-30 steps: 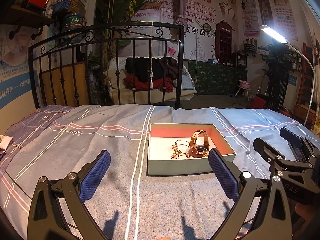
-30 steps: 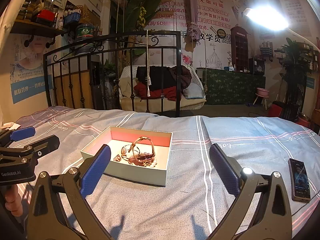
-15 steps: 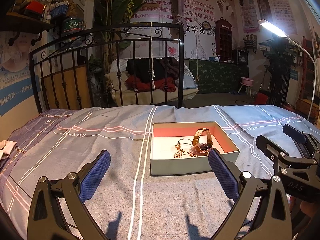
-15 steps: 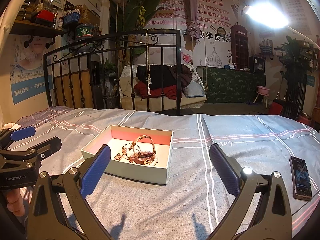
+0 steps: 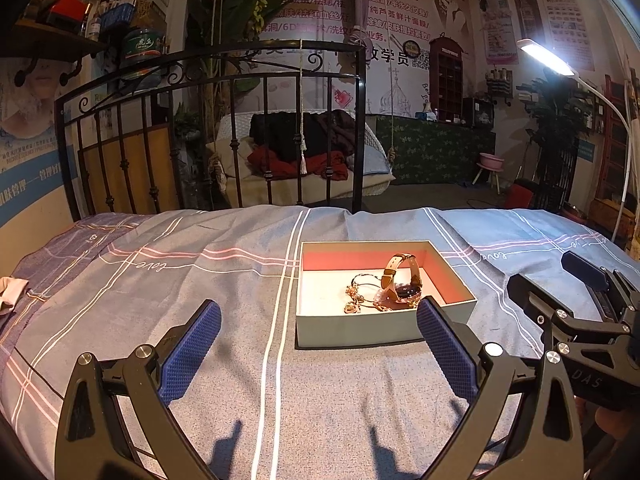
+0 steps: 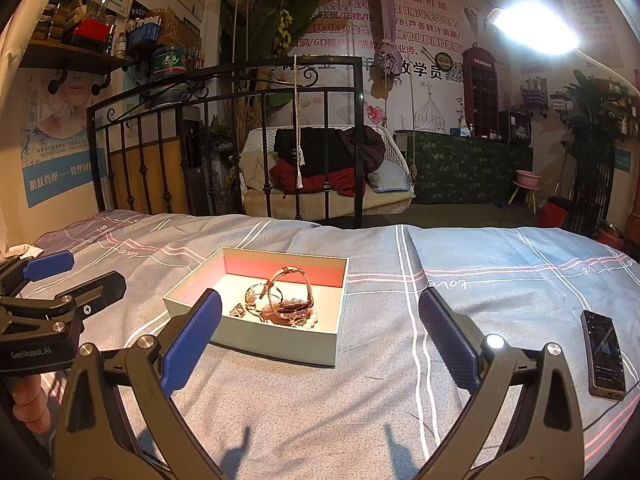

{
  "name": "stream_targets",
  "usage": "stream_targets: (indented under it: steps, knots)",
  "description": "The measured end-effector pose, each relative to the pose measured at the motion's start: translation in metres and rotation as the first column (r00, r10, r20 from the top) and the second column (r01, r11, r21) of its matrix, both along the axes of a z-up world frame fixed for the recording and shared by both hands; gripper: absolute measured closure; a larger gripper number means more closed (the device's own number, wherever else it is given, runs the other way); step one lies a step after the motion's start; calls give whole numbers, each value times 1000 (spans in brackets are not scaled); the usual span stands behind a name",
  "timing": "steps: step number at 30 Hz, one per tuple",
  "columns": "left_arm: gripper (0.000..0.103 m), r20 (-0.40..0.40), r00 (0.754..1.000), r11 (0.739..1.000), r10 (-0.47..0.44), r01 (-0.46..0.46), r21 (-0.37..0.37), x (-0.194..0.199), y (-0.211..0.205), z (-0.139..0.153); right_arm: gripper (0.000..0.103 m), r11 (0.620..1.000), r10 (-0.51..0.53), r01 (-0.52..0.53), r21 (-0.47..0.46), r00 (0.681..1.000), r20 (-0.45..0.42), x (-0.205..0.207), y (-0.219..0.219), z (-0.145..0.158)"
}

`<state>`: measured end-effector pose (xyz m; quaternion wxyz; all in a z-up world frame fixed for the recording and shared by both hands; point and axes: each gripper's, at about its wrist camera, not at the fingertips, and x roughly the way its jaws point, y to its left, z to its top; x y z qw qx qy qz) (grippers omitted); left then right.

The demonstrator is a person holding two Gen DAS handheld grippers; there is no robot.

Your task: Organize jewelry

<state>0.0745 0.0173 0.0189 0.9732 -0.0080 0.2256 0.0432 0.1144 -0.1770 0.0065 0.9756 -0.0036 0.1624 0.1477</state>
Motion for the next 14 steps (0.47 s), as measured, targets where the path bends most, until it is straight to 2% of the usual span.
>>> stream_targets:
  steps: [3,14]
  knots:
    - [7,-7,1000,1000,-6,6,-17,1,1,-1,6,1000,1,-1,0,1000,0,0,0,-1]
    - [7,-17,1000,1000,-16,16,6,4,-3,-3,6,1000,1,-1,2,1000,0,0,0,-1]
